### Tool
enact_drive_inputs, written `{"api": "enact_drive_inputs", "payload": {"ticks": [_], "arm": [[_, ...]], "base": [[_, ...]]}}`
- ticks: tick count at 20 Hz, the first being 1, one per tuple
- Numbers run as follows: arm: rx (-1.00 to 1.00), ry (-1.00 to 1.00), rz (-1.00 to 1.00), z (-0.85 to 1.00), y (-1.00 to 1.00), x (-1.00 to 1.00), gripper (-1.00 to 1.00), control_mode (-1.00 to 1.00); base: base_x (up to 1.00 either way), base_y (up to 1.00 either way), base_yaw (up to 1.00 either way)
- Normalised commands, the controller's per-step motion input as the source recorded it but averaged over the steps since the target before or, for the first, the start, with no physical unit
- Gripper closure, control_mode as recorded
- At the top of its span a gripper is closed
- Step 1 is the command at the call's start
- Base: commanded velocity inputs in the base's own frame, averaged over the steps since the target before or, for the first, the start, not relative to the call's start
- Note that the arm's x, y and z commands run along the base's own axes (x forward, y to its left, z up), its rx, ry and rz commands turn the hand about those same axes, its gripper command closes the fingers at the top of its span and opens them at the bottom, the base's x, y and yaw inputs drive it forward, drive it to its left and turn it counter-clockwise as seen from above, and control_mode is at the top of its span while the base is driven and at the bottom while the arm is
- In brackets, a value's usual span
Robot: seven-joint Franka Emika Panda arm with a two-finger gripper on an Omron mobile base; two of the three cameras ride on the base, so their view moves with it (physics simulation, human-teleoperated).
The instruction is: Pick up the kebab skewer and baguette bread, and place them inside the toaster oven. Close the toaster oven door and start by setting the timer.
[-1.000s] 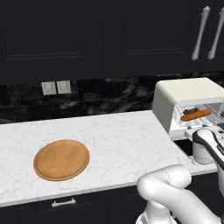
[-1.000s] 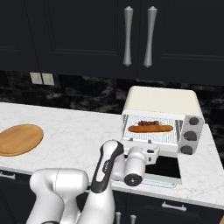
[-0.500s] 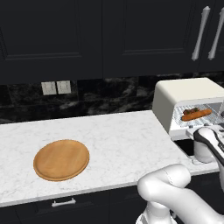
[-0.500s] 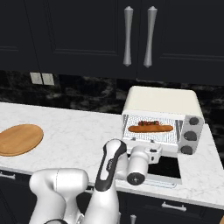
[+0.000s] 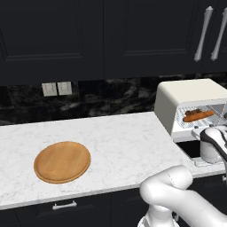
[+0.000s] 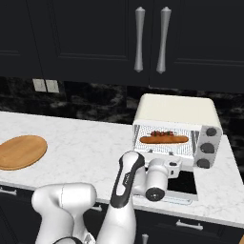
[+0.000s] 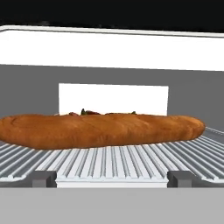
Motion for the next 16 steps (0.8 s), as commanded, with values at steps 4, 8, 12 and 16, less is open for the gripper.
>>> {"api": "enact_drive_inputs", "payload": {"ticks": [4, 8, 12, 16], "arm": [[0.00, 0.00, 0.00, -0.06, 0.00, 0.18, -1.00, -1.00], [0.00, 0.00, -0.02, -0.02, 0.00, 0.22, -1.00, -1.00], [0.00, 0.00, -0.04, 0.01, 0.02, 0.23, -1.00, -1.00], [0.00, 0.00, -0.05, 0.01, 0.02, 0.23, -1.00, -1.00]], "base": [[0.00, 0.00, 0.00], [0.00, 0.00, 0.00], [0.00, 0.00, 0.00], [0.00, 0.00, 0.00]]}}
